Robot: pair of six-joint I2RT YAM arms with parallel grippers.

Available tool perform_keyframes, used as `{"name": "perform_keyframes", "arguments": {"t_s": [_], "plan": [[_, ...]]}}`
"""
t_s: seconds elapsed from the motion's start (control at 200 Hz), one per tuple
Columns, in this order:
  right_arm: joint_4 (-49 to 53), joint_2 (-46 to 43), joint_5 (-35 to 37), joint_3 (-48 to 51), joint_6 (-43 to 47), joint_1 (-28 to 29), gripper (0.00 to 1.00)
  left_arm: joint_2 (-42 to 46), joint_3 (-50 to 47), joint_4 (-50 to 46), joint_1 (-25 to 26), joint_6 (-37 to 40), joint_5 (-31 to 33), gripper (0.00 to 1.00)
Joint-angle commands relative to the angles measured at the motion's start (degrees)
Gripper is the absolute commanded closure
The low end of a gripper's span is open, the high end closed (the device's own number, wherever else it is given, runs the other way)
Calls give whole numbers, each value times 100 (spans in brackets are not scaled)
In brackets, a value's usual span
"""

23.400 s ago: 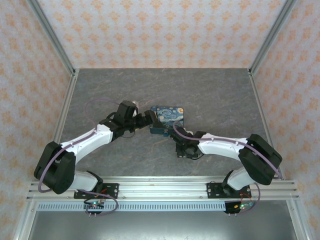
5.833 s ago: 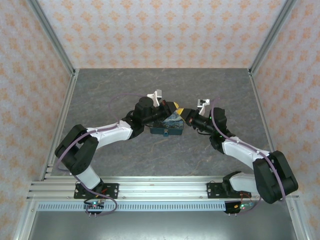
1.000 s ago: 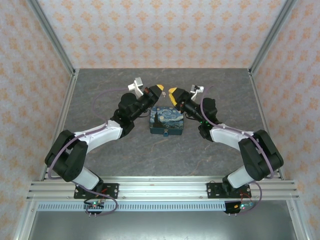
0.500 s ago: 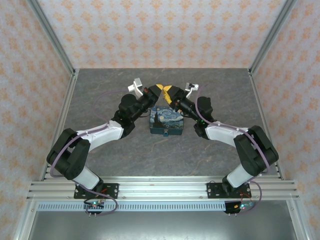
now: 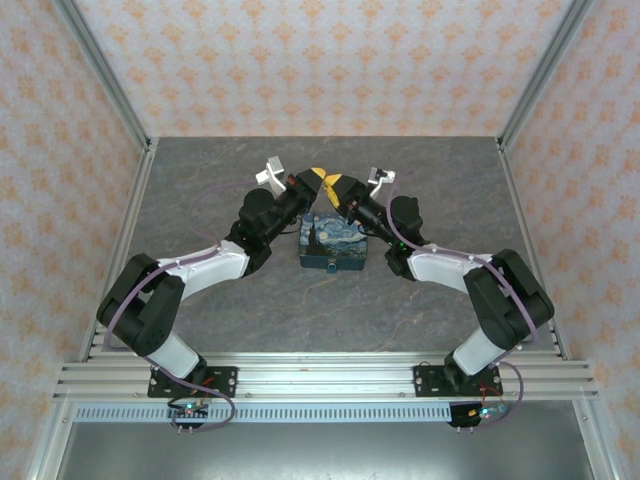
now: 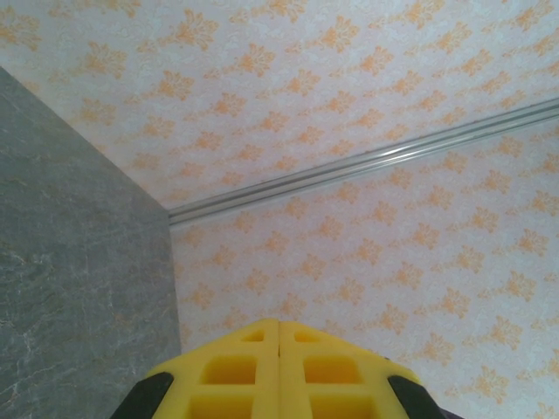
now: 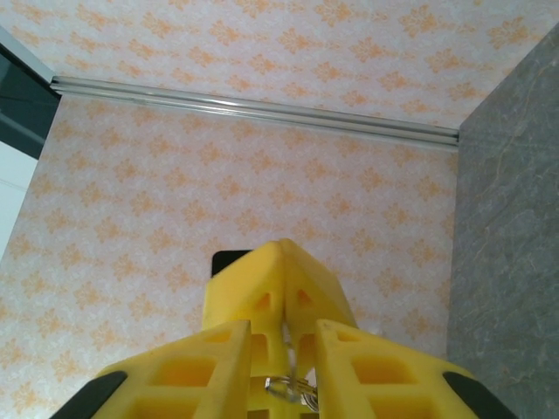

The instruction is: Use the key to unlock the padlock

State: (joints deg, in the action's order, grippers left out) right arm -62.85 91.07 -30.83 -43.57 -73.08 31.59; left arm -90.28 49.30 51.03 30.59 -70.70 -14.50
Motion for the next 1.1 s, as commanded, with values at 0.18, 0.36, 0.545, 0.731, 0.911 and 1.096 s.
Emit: {"name": "perform_keyframes", "arguments": {"t_s": [0.18,0.36,0.545,0.731,0.911,1.096], "plan": [[-362,8,164,164,23,47,50,-3,62,241,-33,-16,91,100],[-368,20,214,100,22,42,56,6,45,215,-33,-14,81,100],[-342,60,175,-30,13,42,59,-7,14,221,-24,-14,83,100],[-302,90,198,-89,57,41,59,-16,-8,226,-27,-28,70,100],[-364,180,190,-152,0,43,68,-12,-17,219,-17,-15,78,100],[-421,202,140,-121,-28,49,76,-25,-9,206,-4,-14,101,100]]}}
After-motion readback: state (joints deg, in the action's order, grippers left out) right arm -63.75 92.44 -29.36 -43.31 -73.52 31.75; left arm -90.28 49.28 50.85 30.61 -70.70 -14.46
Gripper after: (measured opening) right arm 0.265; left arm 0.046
